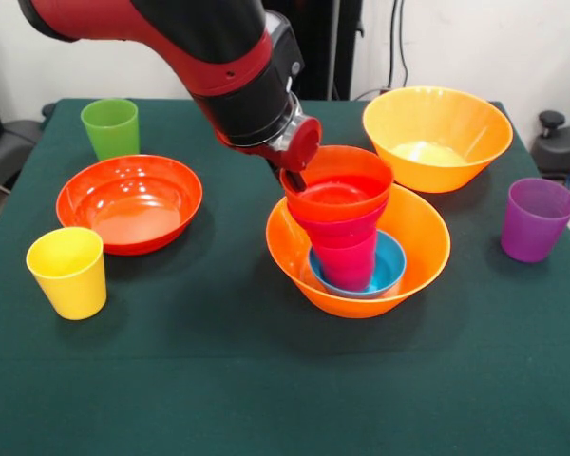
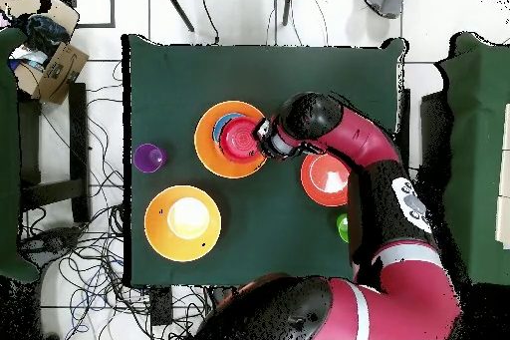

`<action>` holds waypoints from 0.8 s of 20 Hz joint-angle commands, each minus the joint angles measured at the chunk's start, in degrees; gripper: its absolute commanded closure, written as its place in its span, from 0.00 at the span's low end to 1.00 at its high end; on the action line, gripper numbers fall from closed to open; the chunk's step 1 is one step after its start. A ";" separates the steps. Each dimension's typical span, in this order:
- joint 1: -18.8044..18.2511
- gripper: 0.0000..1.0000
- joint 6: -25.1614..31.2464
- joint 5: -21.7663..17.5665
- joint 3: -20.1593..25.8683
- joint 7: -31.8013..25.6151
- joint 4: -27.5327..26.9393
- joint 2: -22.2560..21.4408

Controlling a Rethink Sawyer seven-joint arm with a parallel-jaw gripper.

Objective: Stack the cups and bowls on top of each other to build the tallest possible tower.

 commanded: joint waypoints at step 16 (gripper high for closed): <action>0.44 1.00 -10.23 -3.40 6.58 -2.54 6.48 3.25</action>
